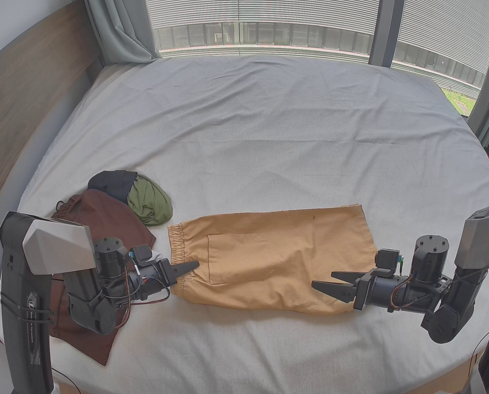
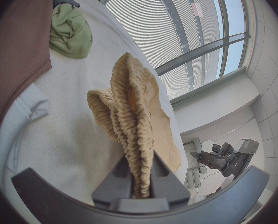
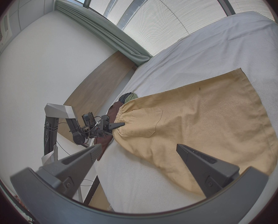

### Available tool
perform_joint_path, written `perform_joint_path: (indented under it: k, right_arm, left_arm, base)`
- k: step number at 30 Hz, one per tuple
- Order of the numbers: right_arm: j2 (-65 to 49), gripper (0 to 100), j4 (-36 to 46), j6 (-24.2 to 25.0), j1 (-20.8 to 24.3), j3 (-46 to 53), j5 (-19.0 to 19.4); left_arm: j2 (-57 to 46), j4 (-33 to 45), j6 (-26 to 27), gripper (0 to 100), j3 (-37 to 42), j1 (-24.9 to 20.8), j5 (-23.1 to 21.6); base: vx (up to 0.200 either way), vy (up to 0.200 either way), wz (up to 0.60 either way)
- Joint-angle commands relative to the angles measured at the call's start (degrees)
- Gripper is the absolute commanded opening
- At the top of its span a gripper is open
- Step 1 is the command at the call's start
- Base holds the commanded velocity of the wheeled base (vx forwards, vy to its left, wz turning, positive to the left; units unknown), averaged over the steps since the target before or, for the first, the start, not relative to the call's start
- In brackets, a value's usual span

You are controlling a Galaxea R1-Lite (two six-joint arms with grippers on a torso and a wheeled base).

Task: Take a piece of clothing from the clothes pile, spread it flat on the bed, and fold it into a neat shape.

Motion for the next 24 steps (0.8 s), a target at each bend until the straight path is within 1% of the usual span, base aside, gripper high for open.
perform_joint_path:
  k: [1,8,12,16,20,24]
  right_arm:
    - [0.15,100,-0.01,-0.05,-0.16,0.19,0.16]
    - [0.15,100,-0.01,-0.05,-0.07,0.19,0.07]
    - [0.33,100,-0.01,-0.05,-0.07,0.1,-0.02]
    - [0.95,100,-0.1,-0.05,-0.07,0.1,-0.19]
    - [2.0,100,-0.01,-0.23,-0.77,0.19,-0.54]
    - [3.58,100,-0.01,-1.46,-0.95,0.36,-0.63]
  left_arm:
    - [-2.05,-0.05,-0.09,0,0.63,1.15,-0.56]
    - [-3.01,-0.05,-0.09,0,0.98,2.47,-1.17]
    - [-3.63,-0.05,-0.09,0,1.78,5.02,-4.86]
    - [-4.51,-0.05,0.0,0,2.74,6.33,-7.59]
    - [-4.95,-0.05,0.0,0,2.83,6.51,-7.76]
    - [-4.95,-0.05,0.09,0,2.92,6.51,-7.76]
  base:
    - [0.0,0.0,0.0]
    - [0.0,0.0,0.0]
    - [0.0,0.0,0.0]
    - [0.0,0.0,0.0]
    - [0.0,0.0,0.0]
    - [0.0,0.0,0.0]
